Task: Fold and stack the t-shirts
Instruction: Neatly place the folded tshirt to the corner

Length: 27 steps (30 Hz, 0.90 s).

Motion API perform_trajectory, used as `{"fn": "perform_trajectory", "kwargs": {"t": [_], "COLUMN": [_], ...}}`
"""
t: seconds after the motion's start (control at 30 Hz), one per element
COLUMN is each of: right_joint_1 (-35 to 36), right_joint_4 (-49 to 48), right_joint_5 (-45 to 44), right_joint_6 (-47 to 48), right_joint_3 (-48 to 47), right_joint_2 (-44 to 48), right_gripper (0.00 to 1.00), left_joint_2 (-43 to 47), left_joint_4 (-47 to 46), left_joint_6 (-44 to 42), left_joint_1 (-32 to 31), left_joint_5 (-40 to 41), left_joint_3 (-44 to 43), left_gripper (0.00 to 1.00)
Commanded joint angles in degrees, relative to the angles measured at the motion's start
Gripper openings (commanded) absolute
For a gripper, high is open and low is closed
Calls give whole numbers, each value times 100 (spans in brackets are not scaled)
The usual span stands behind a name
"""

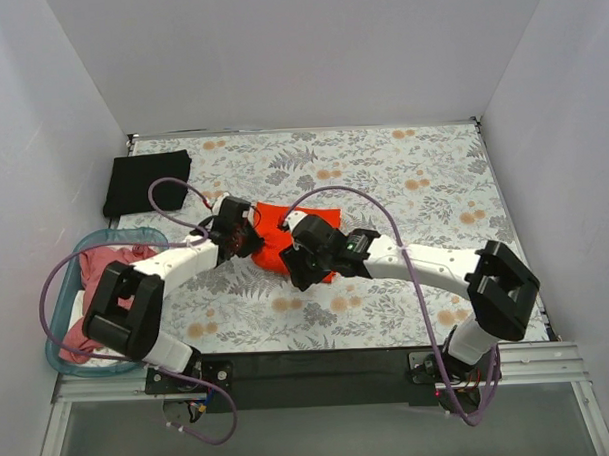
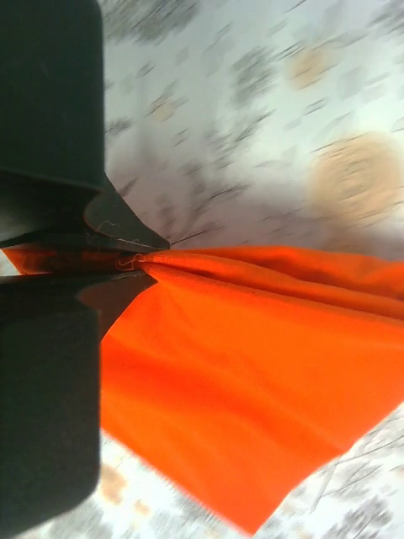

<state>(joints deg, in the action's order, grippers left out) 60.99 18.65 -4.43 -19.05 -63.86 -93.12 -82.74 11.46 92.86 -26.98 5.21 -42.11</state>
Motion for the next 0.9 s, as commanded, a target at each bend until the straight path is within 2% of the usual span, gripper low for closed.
{"fn": "perform_trajectory", "kwargs": {"t": [0.0, 0.07, 0.13, 0.3, 0.43, 0.47, 0.53, 0.57, 0.63, 0.87], "right_joint_1": [-263, -465, -657, -1062, -1475, -1728, -1783, -1819, -1950, -2354], "right_joint_4": [498, 639, 796, 1219, 1500, 1631, 1641, 1667, 1703, 1984], "right_joint_5": [-374, -419, -471, -480, -463, -297, -226, -86, 55, 319], "right_joint_6": [138, 173, 261, 410, 603, 700, 709, 710, 745, 789], "right_joint_3": [39, 320, 592, 980, 1086, 1068, 1059, 1051, 1033, 963], "right_joint_2": [671, 1058, 1426, 1946, 2122, 2105, 2096, 2062, 2017, 1754], "right_gripper": [64, 68, 76, 83, 84, 87, 88, 96, 98, 98], "left_joint_2": [-618, -962, -1417, -2166, -2711, -3095, -3265, -3318, -3450, -3512], "left_joint_4": [487, 707, 865, 1033, 1121, 1165, 1156, 1174, 1183, 1148], "left_joint_6": [-1679, -2095, -2613, -3370, -3975, -4317, -4530, -4609, -4741, -5119], "left_joint_1": [404, 571, 676, 966, 1256, 1405, 1450, 1555, 1669, 1995], "left_joint_5": [629, 770, 1094, 1754, 2158, 2542, 2746, 2792, 2853, 2802], "left_joint_3": [-692, -1245, -1762, -2722, -3592, -4255, -4401, -4698, -4946, -5597], "left_gripper": [0, 0, 0, 0, 0, 0, 0, 0, 0, 0]}}
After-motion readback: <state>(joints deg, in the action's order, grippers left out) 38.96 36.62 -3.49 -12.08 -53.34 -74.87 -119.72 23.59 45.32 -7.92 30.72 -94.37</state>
